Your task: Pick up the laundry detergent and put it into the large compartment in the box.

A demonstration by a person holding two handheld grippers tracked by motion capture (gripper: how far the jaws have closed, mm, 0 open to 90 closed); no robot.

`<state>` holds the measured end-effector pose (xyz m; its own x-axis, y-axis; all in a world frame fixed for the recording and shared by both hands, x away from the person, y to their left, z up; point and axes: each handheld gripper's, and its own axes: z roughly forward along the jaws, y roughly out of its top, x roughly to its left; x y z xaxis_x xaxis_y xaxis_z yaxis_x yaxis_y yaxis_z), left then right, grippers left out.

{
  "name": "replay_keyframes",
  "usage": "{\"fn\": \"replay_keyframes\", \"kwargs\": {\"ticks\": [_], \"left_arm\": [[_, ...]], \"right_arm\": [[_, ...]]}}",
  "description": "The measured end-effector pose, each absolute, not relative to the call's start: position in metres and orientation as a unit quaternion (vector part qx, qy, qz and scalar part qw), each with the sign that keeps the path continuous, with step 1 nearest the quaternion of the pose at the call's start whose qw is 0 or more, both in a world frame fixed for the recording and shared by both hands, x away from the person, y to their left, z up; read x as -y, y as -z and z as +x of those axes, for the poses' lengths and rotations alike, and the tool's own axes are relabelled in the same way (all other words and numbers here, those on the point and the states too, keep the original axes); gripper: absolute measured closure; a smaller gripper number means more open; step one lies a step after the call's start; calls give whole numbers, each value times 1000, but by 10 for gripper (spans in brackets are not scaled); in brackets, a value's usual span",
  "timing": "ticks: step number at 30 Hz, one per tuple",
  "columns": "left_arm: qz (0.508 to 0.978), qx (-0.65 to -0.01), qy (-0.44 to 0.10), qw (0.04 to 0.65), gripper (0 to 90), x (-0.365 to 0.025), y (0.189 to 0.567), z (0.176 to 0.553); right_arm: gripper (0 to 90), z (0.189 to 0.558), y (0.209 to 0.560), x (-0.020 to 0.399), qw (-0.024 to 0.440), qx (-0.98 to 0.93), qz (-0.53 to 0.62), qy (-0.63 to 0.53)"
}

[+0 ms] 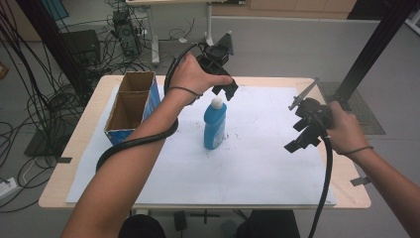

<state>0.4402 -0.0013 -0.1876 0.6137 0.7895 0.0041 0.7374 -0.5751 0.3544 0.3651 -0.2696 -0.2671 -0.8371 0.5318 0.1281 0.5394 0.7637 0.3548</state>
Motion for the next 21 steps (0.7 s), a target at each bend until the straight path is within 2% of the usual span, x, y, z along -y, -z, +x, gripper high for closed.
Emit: {"fn": "replay_keyframes", "kwargs": {"ticks": [21], "left_arm": [[883,-435,-85,155,85,6,205,446]], "right_arm": [[75,365,273,272,12,940,-285,188]]}}
